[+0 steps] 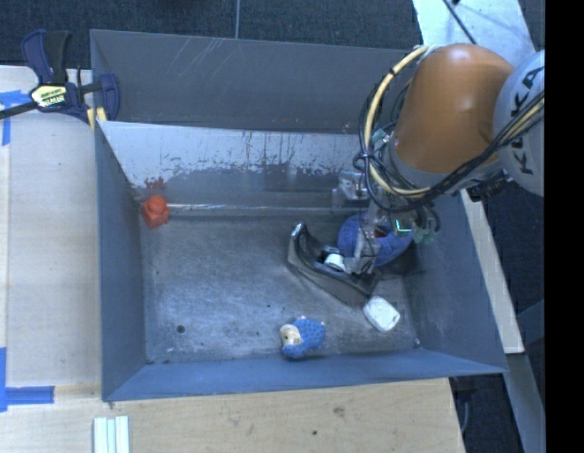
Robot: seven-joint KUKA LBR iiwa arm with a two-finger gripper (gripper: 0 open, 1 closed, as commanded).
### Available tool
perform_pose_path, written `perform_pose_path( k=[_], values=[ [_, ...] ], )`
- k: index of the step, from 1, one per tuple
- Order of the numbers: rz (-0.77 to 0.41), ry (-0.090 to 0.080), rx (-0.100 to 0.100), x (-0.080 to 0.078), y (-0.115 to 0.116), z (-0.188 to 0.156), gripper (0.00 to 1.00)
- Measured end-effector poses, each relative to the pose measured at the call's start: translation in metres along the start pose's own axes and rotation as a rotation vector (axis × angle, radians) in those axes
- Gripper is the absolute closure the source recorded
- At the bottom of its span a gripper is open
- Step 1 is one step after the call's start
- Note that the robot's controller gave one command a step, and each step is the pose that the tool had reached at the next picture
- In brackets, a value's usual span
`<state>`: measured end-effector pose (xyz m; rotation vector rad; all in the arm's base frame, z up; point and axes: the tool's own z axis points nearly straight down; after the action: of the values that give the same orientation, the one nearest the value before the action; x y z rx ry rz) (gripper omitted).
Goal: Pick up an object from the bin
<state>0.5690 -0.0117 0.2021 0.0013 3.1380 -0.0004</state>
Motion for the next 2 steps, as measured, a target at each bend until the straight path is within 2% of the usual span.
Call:
perform_pose_path(
  k=[1,2],
  values=[
    [-0.007,-0.014,0.000,-0.010,-0.032,0.098,0.00],
    [-0.130,-0.018,0.005,-0.032,-0.061,0.102,0.00]
  ],
)
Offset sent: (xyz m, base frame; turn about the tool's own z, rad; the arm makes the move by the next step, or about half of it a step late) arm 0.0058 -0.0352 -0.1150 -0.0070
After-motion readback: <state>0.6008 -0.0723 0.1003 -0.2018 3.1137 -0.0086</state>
